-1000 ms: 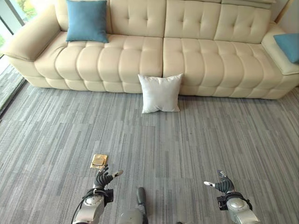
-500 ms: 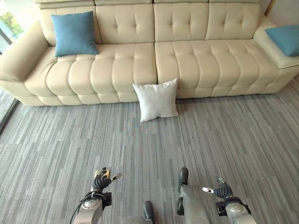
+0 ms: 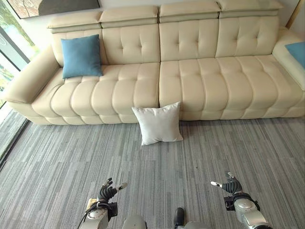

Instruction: Pick up all the scattered cushions and arrange them neatly on the sofa.

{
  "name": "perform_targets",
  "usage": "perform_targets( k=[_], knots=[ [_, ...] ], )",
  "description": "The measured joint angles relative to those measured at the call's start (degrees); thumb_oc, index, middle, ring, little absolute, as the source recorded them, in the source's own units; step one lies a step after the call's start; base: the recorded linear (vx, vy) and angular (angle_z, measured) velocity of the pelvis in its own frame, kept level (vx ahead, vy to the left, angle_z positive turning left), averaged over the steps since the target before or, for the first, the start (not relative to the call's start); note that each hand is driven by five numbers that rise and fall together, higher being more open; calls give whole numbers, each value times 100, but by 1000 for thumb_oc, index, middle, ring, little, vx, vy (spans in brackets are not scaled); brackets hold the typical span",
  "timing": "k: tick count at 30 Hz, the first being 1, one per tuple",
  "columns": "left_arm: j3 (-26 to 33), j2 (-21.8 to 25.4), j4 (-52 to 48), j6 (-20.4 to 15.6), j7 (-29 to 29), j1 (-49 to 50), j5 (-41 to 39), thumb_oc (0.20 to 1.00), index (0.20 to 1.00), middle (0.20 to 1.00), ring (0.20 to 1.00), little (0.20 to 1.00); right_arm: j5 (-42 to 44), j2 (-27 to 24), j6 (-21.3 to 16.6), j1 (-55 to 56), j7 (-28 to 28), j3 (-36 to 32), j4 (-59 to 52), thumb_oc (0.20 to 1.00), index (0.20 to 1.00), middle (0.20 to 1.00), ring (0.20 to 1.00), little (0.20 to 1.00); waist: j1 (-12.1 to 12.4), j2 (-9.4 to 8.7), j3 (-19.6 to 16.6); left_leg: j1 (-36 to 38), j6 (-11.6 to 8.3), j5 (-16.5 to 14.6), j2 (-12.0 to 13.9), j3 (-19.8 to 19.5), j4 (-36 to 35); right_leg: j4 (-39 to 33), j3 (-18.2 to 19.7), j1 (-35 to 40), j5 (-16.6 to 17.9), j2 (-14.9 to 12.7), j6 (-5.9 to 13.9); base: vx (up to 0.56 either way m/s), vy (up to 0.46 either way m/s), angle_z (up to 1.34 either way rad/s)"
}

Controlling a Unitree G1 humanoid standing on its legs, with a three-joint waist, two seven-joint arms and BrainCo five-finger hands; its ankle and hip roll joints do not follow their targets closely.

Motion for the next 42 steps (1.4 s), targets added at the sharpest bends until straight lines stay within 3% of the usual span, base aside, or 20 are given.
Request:
perform_targets(
  k=[1, 2, 3, 6, 9, 11, 13, 16, 18, 22, 24, 25, 27, 32, 33, 34, 35, 37, 39, 42],
  knots=[
    [-4, 4, 1, 1, 1, 56, 0, 1000, 1000, 1000, 1000, 1000, -2, -6, -12, -21, -9, 28, 6, 1000, 1000, 1000, 1000, 1000, 11, -36, 8, -17, -22, 82, -17, 5, -566, -4, 26, 91, -131, 47, 158, 290, 71, -9],
    [-14, 3, -7, 7, -4, 50, 1, 1000, 1000, 1000, 1000, 1000, -4, -19, -12, -21, -35, 29, 87, 1000, 1000, 1000, 1000, 1000, 13, 1, 13, -61, -55, 575, -47, 4, -1777, -27, -13, 208, -312, 160, 311, 341, 89, -2],
    [-13, 3, -9, 8, -4, 47, 1, 1000, 1000, 1000, 1000, 1000, -4, -26, -12, -30, -37, 37, 127, 1000, 1000, 1000, 1000, 1000, 19, 1, 47, -89, -36, 747, -25, -9, -2164, -1, 25, 265, -295, 226, 285, 179, 48, -16],
    [-2, 38, 45, 41, 0, 36, 2, 1000, 1000, 1000, 1000, 1000, -11, -50, -3, -20, -59, 213, 225, 1000, 1000, 1000, 1000, 1000, 133, -19, 158, -498, 63, 1136, -57, 198, -2188, 0, 97, 558, -514, 265, 190, 327, 142, -19],
    [2, 34, 137, 43, -6, 57, 22, 1000, 1000, 1000, 1000, 1000, -38, -37, 1, 11, -9, 217, 304, 1000, 1000, 1000, 1000, 1000, 163, 46, 146, -285, 176, 1230, -34, 537, -2182, 1, 264, 909, -786, 211, 381, 323, 195, -20],
    [2, 29, 139, 60, -13, 75, 26, 1000, 1000, 1000, 1000, 1000, -134, -74, 2, 40, 15, 218, 307, 1000, 1000, 1000, 1000, 1000, 161, 176, 32, -73, 508, 1462, -105, 576, -2165, 3, 356, 1103, -1005, 143, 541, 256, 186, -20],
    [4, 64, 132, 60, -13, 17, 33, 1000, 1000, 1000, 1000, 1000, -133, -22, 1, 34, 66, 217, 305, 1000, 1000, 1000, 1000, 1000, 139, 45, -27, 32, 819, 1643, -366, 705, -2194, 52, 398, 1183, -1104, -141, 696, 227, 181, -4],
    [-11, 110, 156, 56, -43, -149, 79, 1000, 1000, 1000, 1000, 1000, -132, 93, -3, 23, 81, 211, 304, 1000, 1000, 1000, 1000, 1000, 129, -32, -83, 231, 1166, 1351, -681, 707, -2161, 846, 397, 974, -1282, -508, 951, 196, 187, 5],
    [-16, 198, 257, 47, -45, -204, 83, 1000, 1000, 1000, 1000, 1000, -133, 227, -7, 26, 120, 215, 304, 1000, 1000, 1000, 1000, 1000, 125, -64, -118, 467, 1303, 1144, -792, 712, -2161, 2012, 411, 533, -1546, -736, 1207, 103, 166, -3],
    [-162, 381, 350, 49, -39, -226, 101, 1000, 1000, 1000, 1000, 1000, -136, 366, -4, 59, 167, 325, 293, 1000, 1000, 1000, 1000, 1000, 107, -9, -161, 756, 1219, 854, -833, 788, -2160, 4180, 600, -983, -1709, -990, 1495, 126, 102, -7],
    [-188, 351, 390, 63, -35, -154, 98, 1000, 1000, 1000, 1000, 1000, -136, 376, -3, 82, 193, 416, 240, 1000, 1000, 1000, 1000, 1000, 63, 98, -125, 967, 1231, 733, -838, 844, -2162, 4522, 542, -1614, -1709, -1120, 1472, 184, 9, -10],
    [-187, 321, 377, 64, -39, -120, 98, 1000, 1000, 1000, 1000, 1000, -136, 375, 1, 128, 198, 423, 233, 1000, 1000, 1000, 1000, 1000, 9, 149, -129, 1049, 1191, 693, -834, 854, -2163, 4295, 476, -1754, -1684, -1163, 1393, 167, -51, 4],
    [-180, 331, 350, 65, -40, -86, 98, 1000, 1000, 1000, 1000, 1000, -139, 367, 4, 146, 196, 421, 228, 1000, 1000, 1000, 1000, 1000, -47, 194, -158, 1130, 1122, 638, -830, 886, -2161, 2960, 204, -1873, -1495, -1161, 1206, 113, -56, -4],
    [-154, 365, 361, 61, -28, -160, 100, 1000, 1000, 1000, 1000, 1000, -245, 358, 23, 181, 188, 420, 234, 1000, 1000, 1000, 1000, 1000, -113, 164, -207, 1290, 999, 448, -860, 882, -2161, 699, 203, -1774, -343, -852, 1272, 204, -160, 0],
    [-177, 329, 328, 59, -28, -139, 102, 1000, 1000, 1000, 1000, 1000, -245, 354, 28, 245, 181, 415, 284, 1000, 1000, 1000, 1000, 1000, -138, 99, -207, 1504, 1007, 429, -904, 837, -2162, 296, 115, -1475, -28, -860, 1137, 208, -170, 19],
    [-185, 312, 297, 58, -40, -99, 112, 1000, 1000, 1000, 1000, 1000, -245, 359, 29, 295, 186, 423, 322, 1000, 1000, 1000, 1000, 1000, -143, 49, -243, 1580, 982, 361, -916, 801, -2168, 259, 81, -1299, 29, -874, 1078, 250, -222, 16],
    [-173, 259, 155, 58, -39, -3, 168, 1000, 1000, 1000, 1000, 1000, -243, 340, 42, 269, 183, 416, 446, 1000, 1000, 1000, 1000, 1000, -130, 42, -268, 1753, 811, 203, -812, 785, -2199, 115, -38, -1094, 424, -784, 984, 206, -220, 4],
    [-178, 239, 10, 56, -40, 119, 205, 1000, 1000, 1000, 1000, 1000, -240, 334, 39, 265, 182, 414, 444, 1000, 1000, 1000, 1000, 1000, -148, 72, -314, 1851, 673, 133, -624, 697, -2113, 94, -65, -952, 548, -587, 812, 124, -210, 13],
    [-178, 242, -10, 55, -40, 89, 195, 1000, 1000, 1000, 1000, 1000, -238, 325, 37, 243, 182, 414, 443, 1000, 1000, 1000, 1000, 1000, -129, 77, -310, 1738, 502, -55, -392, 622, -1639, -28, -61, -810, 514, -381, 695, 48, -156, 19],
    [-176, 209, -9, 54, -40, -69, 192, 1000, 1000, 1000, 1000, 1000, -233, 247, 26, 90, 181, 421, 402, 1000, 1000, 1000, 1000, 1000, 18, -133, -163, 845, 331, -185, -234, 510, 299, -26, -34, -714, 401, -382, 292, 76, -85, 1]
  ],
)
